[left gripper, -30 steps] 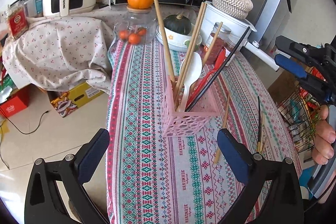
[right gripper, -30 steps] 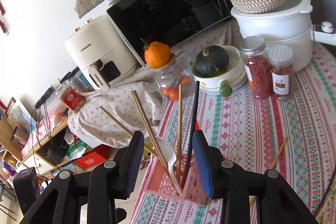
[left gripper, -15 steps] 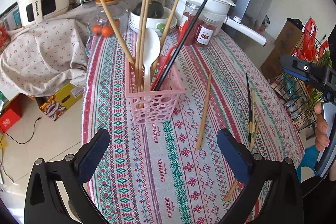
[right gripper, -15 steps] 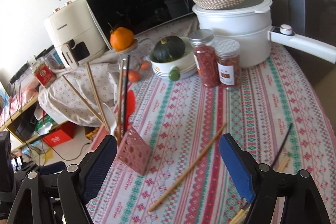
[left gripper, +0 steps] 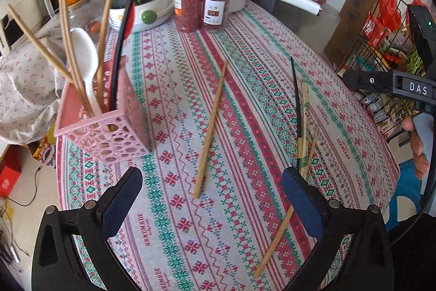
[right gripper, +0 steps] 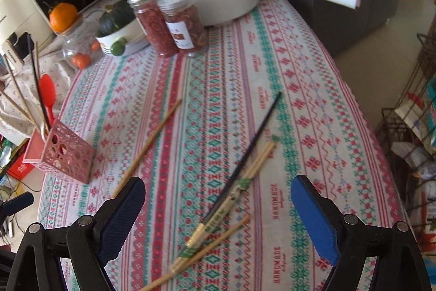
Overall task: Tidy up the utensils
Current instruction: 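Lower the left tool onto a single wooden chopstick and close on it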
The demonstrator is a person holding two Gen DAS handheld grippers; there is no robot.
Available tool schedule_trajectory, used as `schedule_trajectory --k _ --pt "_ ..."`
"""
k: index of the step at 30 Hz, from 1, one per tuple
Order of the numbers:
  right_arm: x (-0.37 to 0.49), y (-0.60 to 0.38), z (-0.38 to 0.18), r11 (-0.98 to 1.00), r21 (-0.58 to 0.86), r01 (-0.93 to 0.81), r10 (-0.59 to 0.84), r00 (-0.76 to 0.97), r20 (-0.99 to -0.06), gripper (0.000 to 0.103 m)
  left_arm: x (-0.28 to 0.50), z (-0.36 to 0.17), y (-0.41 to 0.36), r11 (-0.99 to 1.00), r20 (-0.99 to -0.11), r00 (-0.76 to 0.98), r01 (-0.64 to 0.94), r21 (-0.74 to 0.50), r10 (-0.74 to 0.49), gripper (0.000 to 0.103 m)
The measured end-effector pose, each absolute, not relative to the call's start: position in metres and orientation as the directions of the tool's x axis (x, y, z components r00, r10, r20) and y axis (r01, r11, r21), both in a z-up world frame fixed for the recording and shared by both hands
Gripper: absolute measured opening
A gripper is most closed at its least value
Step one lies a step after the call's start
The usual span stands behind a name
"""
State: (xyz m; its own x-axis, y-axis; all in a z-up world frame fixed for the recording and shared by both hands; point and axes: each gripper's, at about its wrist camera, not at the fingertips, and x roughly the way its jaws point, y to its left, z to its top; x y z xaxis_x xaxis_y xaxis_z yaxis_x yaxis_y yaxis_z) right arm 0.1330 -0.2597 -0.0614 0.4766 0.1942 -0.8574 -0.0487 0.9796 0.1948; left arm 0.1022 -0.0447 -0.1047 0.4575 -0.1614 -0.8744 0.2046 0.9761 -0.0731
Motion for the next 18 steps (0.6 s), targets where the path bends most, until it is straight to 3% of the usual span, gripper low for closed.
schedule_trajectory --k 9,11,14,18 --pt "0.154 -0.304 -0.083 0.976 0.208 0.063 0.162 0.422 -0.892 0.091 0.153 -0.137 -0.089 0.978 -0.916 0.394 0.211 0.004 -0.081 0.102" --pt "0.16 -0.311 -0.088 0.974 0.21 0.084 0.158 0.409 -0.899 0.091 0.168 -0.143 -0.091 0.981 -0.926 0.365 0.194 -0.027 -0.097 0.099" --pt "0.167 -0.321 -0.097 0.973 0.199 0.114 0.141 0.388 -0.911 0.091 0.19 -0.149 -0.094 0.983 -0.935 0.334 0.169 -0.067 -0.121 0.089" --pt "0.175 -0.329 -0.104 0.969 0.209 0.133 0.147 0.369 -0.918 0.091 0.216 -0.159 -0.1 0.988 -0.946 0.313 0.149 -0.034 -0.08 0.064"
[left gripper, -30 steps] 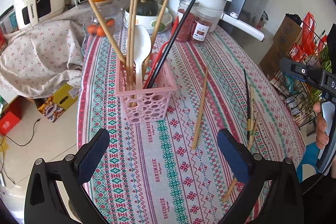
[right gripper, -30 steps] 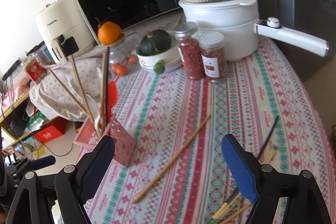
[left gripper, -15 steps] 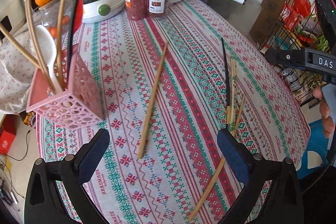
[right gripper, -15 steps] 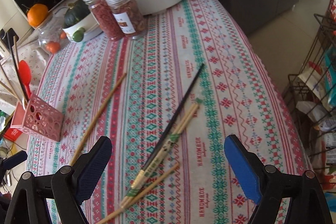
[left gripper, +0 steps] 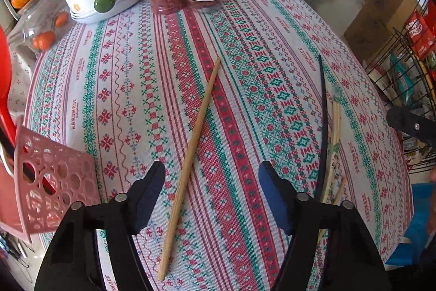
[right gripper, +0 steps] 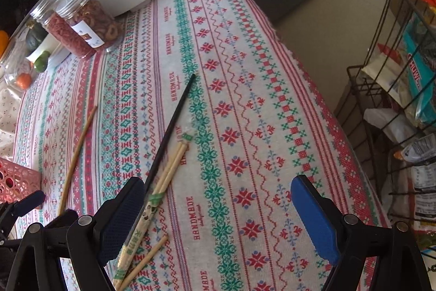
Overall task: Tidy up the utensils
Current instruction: 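Lower the left tool onto a single wooden chopstick and close on it, then close the right tool on a black chopstick and lift it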
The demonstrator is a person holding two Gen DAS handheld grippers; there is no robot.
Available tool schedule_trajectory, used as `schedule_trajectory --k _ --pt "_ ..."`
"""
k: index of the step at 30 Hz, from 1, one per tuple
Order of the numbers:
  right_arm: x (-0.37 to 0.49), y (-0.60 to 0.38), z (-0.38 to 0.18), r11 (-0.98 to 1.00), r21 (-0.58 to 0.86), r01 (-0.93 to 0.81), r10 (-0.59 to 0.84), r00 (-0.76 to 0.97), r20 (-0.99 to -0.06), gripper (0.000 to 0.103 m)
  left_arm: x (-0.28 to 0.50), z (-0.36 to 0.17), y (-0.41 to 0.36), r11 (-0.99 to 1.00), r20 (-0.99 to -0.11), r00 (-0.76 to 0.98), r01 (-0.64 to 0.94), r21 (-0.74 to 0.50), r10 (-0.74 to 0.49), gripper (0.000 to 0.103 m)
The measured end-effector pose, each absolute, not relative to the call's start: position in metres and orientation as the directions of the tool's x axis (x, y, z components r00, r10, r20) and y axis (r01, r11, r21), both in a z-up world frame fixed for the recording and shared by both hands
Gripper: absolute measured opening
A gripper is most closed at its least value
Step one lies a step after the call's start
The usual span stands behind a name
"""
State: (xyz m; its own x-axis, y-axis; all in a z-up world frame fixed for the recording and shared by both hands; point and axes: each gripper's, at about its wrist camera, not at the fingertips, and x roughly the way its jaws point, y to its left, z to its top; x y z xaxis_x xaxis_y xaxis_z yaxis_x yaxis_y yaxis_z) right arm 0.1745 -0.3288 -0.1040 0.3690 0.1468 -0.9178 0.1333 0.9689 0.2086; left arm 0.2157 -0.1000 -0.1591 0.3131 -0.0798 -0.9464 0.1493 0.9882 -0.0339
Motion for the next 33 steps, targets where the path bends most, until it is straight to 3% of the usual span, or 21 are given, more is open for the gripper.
schedule_trajectory --k 4,9,13,26,28,31,33 --pt "0.178 -0.333 -0.104 0.964 0.224 0.145 0.157 0.37 -0.916 0.091 0.234 -0.17 -0.095 0.993 -0.958 0.278 0.112 -0.046 -0.075 0.045" --pt "0.178 -0.332 -0.106 0.965 0.225 0.138 0.161 0.365 -0.917 0.091 0.246 -0.174 -0.09 0.995 -0.961 0.266 0.091 -0.05 -0.073 0.033" --pt "0.18 -0.331 -0.108 0.967 0.219 0.133 0.159 0.359 -0.92 0.091 0.246 -0.174 -0.087 0.995 -0.964 0.262 0.1 -0.023 -0.048 0.01" --pt "0.188 -0.303 -0.109 0.969 0.233 0.081 0.189 0.366 -0.911 0.091 0.171 -0.112 -0.05 0.971 -0.884 0.412 0.176 -0.161 -0.221 0.007" --pt "0.191 -0.294 -0.11 0.966 0.252 0.06 0.213 0.371 -0.904 0.086 0.151 -0.1 -0.045 0.965 -0.866 0.434 0.19 -0.18 -0.247 0.007" --pt "0.197 -0.282 -0.113 0.96 0.28 0.031 0.25 0.363 -0.898 0.065 0.127 -0.09 -0.032 0.957 -0.843 0.458 0.196 -0.214 -0.282 0.007" --pt "0.201 -0.273 -0.117 0.957 0.289 0.016 0.265 0.351 -0.898 0.045 0.115 -0.088 -0.021 0.954 -0.83 0.474 0.187 -0.233 -0.295 0.007"
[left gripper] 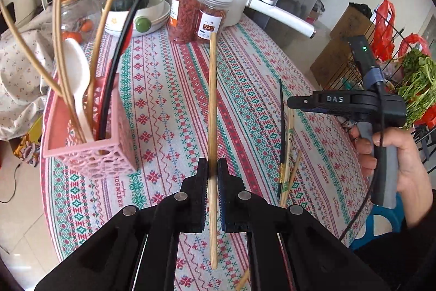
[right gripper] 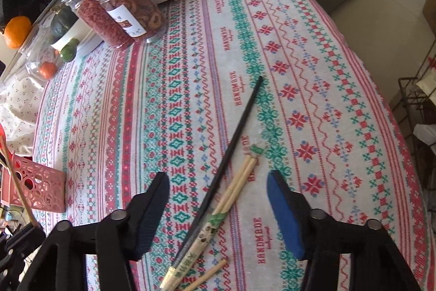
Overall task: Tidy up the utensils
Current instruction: 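Close the right tool on a black chopstick and lift it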
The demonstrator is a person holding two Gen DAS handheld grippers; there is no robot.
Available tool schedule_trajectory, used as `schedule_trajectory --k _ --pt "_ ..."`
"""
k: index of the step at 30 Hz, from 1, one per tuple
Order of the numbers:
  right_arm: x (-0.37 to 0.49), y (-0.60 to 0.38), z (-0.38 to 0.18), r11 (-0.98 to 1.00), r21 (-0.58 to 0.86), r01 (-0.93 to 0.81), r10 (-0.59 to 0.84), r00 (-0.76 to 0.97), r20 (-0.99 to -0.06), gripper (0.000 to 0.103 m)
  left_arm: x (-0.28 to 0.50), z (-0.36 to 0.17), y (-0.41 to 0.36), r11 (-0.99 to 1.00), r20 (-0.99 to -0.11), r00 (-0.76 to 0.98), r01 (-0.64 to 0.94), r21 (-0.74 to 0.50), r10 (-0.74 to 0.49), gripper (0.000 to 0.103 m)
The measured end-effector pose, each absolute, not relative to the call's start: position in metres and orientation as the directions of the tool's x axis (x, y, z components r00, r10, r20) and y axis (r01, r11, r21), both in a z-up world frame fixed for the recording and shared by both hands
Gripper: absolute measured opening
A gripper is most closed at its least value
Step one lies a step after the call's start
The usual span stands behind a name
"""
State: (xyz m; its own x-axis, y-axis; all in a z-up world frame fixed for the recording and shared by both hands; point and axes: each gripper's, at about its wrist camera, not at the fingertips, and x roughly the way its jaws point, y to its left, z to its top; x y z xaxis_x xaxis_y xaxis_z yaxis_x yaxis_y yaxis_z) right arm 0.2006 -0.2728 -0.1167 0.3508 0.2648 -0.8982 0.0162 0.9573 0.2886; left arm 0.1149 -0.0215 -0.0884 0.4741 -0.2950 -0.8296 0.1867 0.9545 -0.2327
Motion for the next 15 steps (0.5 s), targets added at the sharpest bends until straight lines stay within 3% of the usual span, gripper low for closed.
schedule_trajectory --k 2,6,15 --pt "0.204 -0.265 -0.122 0.958 0.287 0.017 0.264 0.337 -0.904 0.036 0.111 -0.09 -0.013 0.952 -0.828 0.47 0.176 -0.252 -0.306 0.007" --pt "0.21 -0.256 -0.136 0.964 0.264 0.031 0.244 0.299 -0.923 0.027 0.103 -0.087 -0.006 0.951 -0.82 0.483 0.177 -0.254 -0.308 0.007" --pt "0.22 -0.23 -0.154 0.999 0.044 0.025 0.036 0.279 -0.96 0.025 0.096 -0.079 0.002 0.936 -0.799 0.488 0.167 -0.31 -0.351 0.007"
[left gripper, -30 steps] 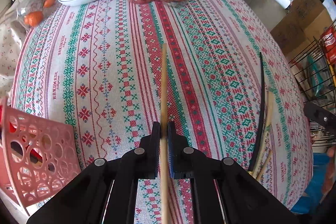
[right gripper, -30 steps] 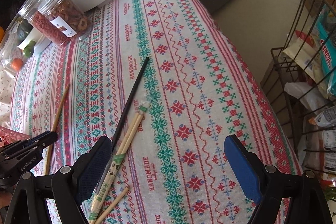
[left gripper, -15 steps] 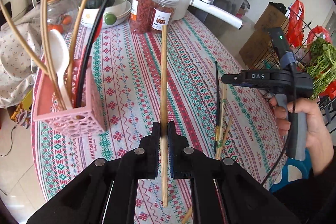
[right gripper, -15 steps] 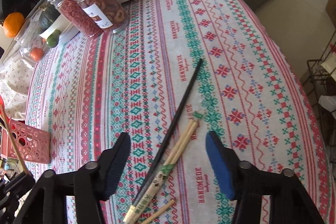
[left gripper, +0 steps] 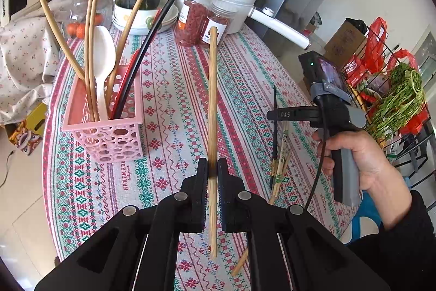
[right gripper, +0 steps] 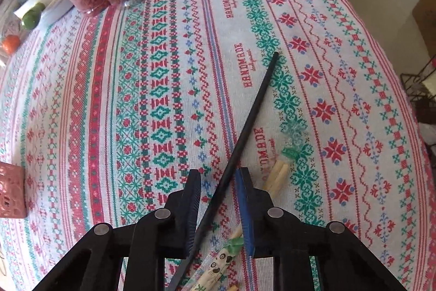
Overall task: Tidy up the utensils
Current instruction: 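Close the right tool on a black chopstick and lift it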
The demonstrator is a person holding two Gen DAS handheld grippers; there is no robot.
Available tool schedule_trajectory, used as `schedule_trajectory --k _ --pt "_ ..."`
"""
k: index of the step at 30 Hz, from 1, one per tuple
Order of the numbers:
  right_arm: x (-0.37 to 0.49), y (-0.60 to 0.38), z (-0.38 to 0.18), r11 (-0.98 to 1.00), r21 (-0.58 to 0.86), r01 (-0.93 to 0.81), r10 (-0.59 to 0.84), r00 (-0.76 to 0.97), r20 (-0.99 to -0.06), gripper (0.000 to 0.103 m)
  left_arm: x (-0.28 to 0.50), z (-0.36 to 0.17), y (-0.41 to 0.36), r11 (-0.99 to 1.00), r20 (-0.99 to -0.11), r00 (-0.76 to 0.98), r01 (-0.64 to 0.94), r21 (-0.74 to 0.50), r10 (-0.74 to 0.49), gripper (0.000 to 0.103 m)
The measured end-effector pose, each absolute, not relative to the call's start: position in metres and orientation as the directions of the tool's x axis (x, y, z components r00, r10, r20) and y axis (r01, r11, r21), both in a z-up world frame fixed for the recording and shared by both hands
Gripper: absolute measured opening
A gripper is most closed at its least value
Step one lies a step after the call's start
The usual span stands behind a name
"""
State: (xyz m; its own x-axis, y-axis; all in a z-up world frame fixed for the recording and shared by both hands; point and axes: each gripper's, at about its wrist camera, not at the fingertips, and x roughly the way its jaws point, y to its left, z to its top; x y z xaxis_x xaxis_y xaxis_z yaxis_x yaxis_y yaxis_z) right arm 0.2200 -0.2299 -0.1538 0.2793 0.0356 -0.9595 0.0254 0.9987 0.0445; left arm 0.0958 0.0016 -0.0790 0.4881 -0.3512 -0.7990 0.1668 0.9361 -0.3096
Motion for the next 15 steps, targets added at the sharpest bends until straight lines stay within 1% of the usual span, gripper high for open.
schedule_trajectory --k 1,2,3,6,10,15 --pt "0.219 -0.223 -0.154 1.0 0.002 0.016 -0.003 0.284 -0.959 0.024 0.095 -0.079 0.001 0.936 -0.797 0.491 0.164 -0.313 -0.352 0.007" --pt "0.218 -0.217 -0.155 1.0 -0.023 0.01 -0.025 0.292 -0.956 0.019 0.094 -0.078 0.002 0.935 -0.794 0.494 0.16 -0.317 -0.354 0.007" --pt "0.218 -0.213 -0.155 1.0 -0.012 0.004 -0.012 0.299 -0.954 0.012 0.092 -0.077 0.003 0.934 -0.789 0.5 0.155 -0.323 -0.356 0.007" --pt "0.215 -0.209 -0.155 0.998 0.063 0.006 0.058 0.309 -0.949 0.006 0.086 -0.071 0.007 0.932 -0.773 0.523 0.155 -0.327 -0.358 0.007" --pt "0.207 -0.212 -0.14 0.993 0.12 -0.005 0.113 0.366 -0.924 0.005 0.078 -0.059 0.011 0.935 -0.752 0.557 0.173 -0.31 -0.352 0.007" --pt "0.185 -0.216 -0.104 0.981 0.191 -0.037 0.185 0.479 -0.858 0.005 0.066 -0.046 0.016 0.937 -0.73 0.588 0.193 -0.292 -0.348 0.007"
